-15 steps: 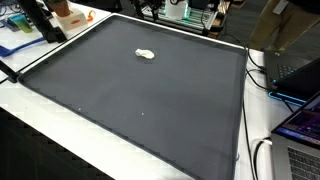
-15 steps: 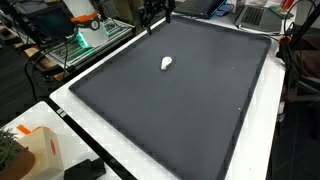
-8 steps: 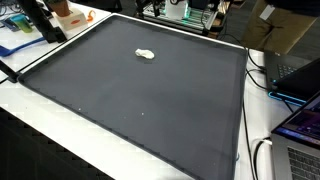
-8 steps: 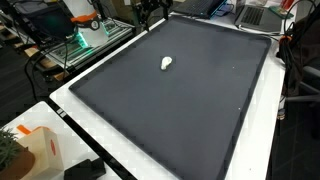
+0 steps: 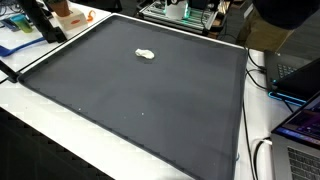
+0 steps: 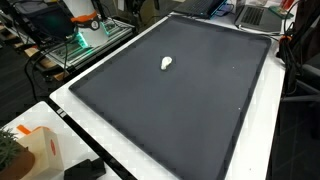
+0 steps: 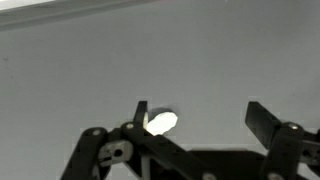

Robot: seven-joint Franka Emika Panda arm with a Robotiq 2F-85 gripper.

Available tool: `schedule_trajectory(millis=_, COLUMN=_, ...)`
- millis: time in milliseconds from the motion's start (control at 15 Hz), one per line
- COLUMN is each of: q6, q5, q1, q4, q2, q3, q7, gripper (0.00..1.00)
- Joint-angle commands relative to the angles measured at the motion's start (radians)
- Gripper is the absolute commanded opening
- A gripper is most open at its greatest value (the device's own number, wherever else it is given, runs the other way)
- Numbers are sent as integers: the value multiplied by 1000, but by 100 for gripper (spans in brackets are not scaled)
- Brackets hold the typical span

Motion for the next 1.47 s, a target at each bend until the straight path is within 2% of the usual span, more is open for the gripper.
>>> schedule_trajectory(millis=0, q6=-5, q5=14, q1=17, q4=-15, q2=-47, q3=-7, q7=-21, gripper=100)
schedule_trajectory(millis=200, q6=-10, q5=22, q1=29, q4=-49, q2=-129, q3=-8, q7=-36, gripper=100)
schedule_trajectory(millis=600, q6=-21, q5=18, q1=28, q4=-58, q2=-144, q3=-9, q7=-36, gripper=100)
schedule_trajectory(millis=867, q6=-140, q5=-3, q1=23, q4=-43, q2=-197, q3=-6, q7=-19, gripper=100)
schedule_trajectory(millis=1200, q6=-229, q5=-1, q1=16, q4=-23, q2=-229, q3=0, q7=0, gripper=100)
schedule_trajectory(millis=1333, q6=-247, q5=-1, q1=14, q4=-22, q2=-238, q3=1, q7=4, gripper=73)
schedule_trajectory(millis=1400, q6=-255, q5=0, q1=16, q4=-20, q2=-242, q3=3, q7=4, gripper=66)
